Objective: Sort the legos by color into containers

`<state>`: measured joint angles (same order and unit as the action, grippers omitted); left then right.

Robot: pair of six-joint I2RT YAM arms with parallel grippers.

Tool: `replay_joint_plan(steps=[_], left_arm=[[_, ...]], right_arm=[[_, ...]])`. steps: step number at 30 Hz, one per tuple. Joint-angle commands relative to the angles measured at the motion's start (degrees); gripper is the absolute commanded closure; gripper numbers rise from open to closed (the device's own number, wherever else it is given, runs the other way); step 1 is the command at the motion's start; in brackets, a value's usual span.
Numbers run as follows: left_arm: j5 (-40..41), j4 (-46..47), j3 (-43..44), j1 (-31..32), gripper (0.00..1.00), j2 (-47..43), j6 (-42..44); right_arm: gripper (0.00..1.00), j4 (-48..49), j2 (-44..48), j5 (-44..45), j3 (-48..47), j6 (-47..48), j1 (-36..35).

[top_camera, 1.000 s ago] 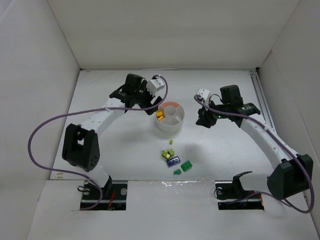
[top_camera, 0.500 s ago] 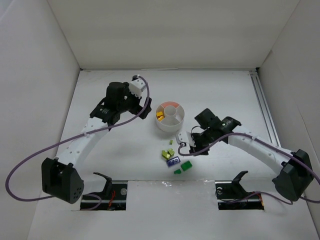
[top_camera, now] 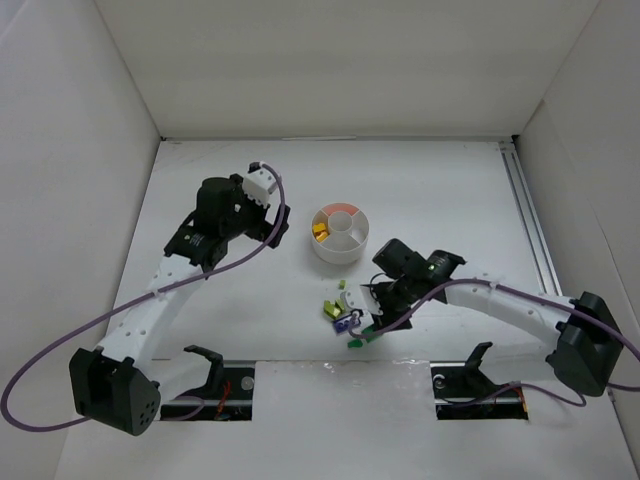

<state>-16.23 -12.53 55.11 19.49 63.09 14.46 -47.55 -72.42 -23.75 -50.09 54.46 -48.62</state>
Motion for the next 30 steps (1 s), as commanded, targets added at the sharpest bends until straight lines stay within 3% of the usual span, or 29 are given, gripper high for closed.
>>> replay_joint_plan(steps=[1, 14, 30], left_arm=[[0.4, -0.4, -1.2, -0.1, 0.0, -1.7, 0.3], [0.4, 0.1, -2.8, -0.1, 0.0, -2.7, 1.4], [0.9, 1.2, -1.8, -0.1, 0.0, -0.5, 2.5]], right_arm=[[0.34, 3.1, -1.2, -0.3, 0.2, -0.4, -2.2], [0.33, 5.4, -9.1, 0.3, -0.5, -0.9, -4.2], [0.33, 8.6, -12.6, 4.0, 1.2, -2.0, -6.4]])
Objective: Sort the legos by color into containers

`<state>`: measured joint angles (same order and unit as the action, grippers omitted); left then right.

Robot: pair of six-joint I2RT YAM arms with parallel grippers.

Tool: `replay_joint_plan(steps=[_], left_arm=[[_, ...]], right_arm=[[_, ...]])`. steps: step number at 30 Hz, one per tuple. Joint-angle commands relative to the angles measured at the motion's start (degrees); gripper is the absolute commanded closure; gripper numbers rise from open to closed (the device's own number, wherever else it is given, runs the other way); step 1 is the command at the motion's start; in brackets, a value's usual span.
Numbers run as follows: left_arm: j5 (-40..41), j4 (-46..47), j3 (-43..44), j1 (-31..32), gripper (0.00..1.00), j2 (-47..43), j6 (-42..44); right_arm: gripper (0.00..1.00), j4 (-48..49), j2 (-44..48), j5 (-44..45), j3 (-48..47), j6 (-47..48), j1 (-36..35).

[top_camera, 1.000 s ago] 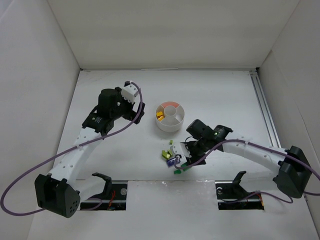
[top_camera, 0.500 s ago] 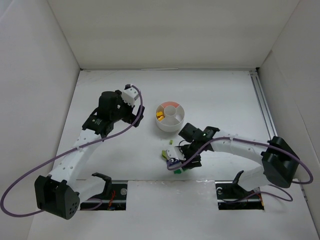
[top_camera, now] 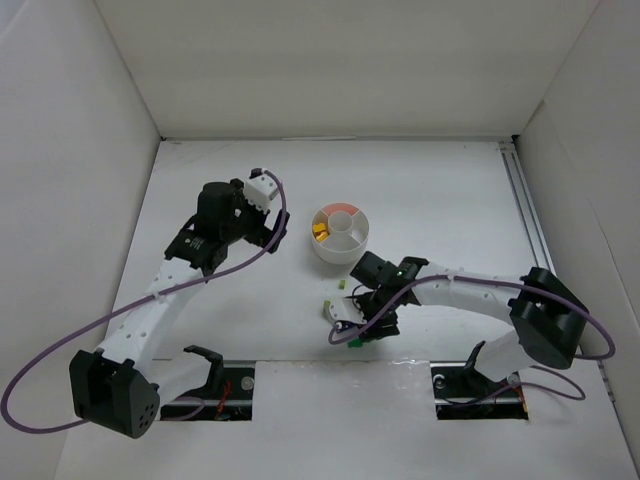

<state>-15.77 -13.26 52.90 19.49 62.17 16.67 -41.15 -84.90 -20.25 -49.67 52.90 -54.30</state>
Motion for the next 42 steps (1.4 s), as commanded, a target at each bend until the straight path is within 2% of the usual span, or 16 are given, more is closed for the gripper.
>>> replay_joint_plan(steps=[1, 8, 26, 42], left_arm=[[0.5, 2.4, 0.4, -0.1, 0.0, 0.4, 0.3], [0.5, 3.0, 1.0, -0.1, 0.0, 1.5, 0.8], [-0.6, 3.0, 1.0, -0.1, 0.0, 2.1, 0.8], [-1.6, 3.0, 1.0, -0.1, 0.0, 2.6, 0.8]], right_arm=[[0.33, 2.7, -0.1, 1.1, 0.8, -0.4, -0.7], [0.37, 2.7, -0.7, 1.1, 0.8, -0.4, -0.7], [0.37, 1.7, -2.6, 4.5, -2.4, -2.8, -5.5], [0.4, 0.0, -4.9, 6.8, -4.6, -3.9, -6.7]])
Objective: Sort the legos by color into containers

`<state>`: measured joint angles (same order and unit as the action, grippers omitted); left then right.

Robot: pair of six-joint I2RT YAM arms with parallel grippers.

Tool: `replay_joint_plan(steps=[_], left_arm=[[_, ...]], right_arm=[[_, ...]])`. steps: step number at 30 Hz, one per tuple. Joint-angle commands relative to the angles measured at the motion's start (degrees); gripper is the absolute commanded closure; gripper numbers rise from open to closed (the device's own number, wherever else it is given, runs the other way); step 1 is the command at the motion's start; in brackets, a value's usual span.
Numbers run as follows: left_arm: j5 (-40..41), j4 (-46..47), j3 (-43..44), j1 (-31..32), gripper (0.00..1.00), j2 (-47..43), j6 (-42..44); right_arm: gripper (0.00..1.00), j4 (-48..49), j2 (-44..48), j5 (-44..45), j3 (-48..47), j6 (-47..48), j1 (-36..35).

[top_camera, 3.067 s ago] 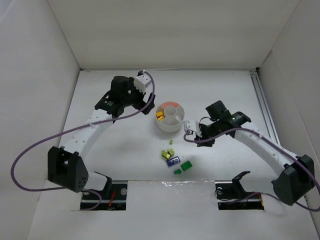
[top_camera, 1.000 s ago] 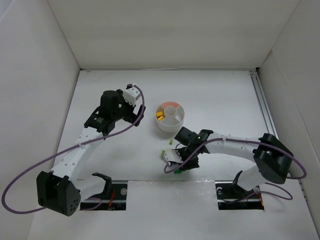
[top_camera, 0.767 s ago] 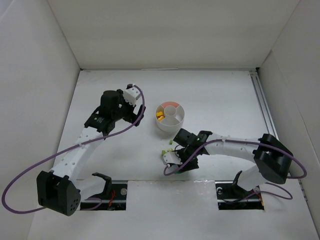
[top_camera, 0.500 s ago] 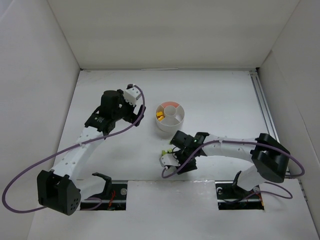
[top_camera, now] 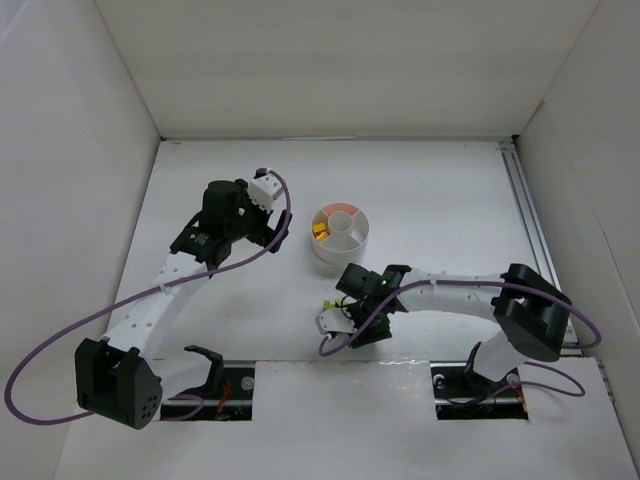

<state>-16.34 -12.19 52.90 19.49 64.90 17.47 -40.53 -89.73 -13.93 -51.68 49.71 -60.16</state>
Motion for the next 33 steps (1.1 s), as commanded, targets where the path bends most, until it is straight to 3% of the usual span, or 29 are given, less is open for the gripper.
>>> replay_joint_plan(steps=[1, 12, 17, 21, 26, 29, 33], left_arm=[[-1.1, 1.9, 1.0, -0.1, 0.0, 0.4, 0.0], [-1.6, 2.4, 1.0, -0.1, 0.0, 0.9, 0.5], [-1.6, 1.9, 1.6, -0.1, 0.0, 0.9, 0.5], [-1.6, 1.9, 1.6, -0.1, 0.0, 0.9, 0.5], [-2.2, 3.1, 0.9, -0.1, 0.0, 0.9, -0.1], [-3.1, 2.4, 0.9, -0.1, 0.0, -0.2, -0.6], [-5.4, 3.8, 0.9, -0.1, 0.0, -2.7, 0.1]], right_arm=[[0.41, -0.6, -0.6, 1.1, -2.5, -0.7, -0.8], [0.42, -0.6, -2.3, 1.1, -3.1, -1.7, -1.9], [0.53, -0.6, -3.0, 1.6, -3.1, -1.7, -1.9], [0.77, -0.6, -3.0, 1.6, -3.1, -2.8, -1.9], [0.81, 3.3, 1.7, 0.3, -3.7, -7.6, -0.5], [0.87, 5.6, 7.2, -2.2, -4.8, -11.4, 3.5], [0.97, 13.5, 14.7, -9.6, -5.6, -13.2, 14.8]])
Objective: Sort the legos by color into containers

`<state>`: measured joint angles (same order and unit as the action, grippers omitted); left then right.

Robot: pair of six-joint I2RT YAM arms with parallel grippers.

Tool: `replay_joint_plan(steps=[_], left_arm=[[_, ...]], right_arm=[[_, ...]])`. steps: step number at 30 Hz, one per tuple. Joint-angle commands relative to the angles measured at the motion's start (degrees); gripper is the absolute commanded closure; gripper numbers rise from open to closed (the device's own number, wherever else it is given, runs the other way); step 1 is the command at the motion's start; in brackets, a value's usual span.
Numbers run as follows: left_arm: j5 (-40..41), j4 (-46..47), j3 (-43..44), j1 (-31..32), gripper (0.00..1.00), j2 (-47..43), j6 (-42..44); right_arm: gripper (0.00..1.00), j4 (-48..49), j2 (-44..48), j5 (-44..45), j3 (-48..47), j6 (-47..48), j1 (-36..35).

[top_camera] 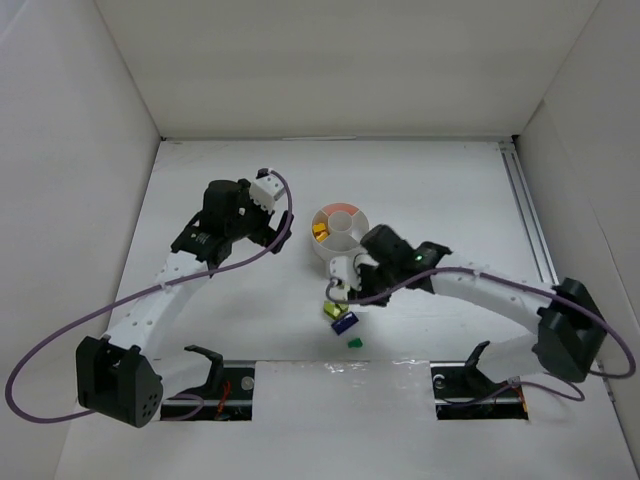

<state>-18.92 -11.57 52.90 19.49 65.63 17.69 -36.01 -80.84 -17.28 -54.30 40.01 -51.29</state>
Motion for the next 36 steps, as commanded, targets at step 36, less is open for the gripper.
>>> replay_joint_plan(steps=[36], left_arm=[[-4.7, 8.2, -1.3, -0.6, 0.0, -3.5, -3.8]], right_arm=[[0.9, 61.6, -12.9, -40.8, -6.0, -55.0, 36.9]])
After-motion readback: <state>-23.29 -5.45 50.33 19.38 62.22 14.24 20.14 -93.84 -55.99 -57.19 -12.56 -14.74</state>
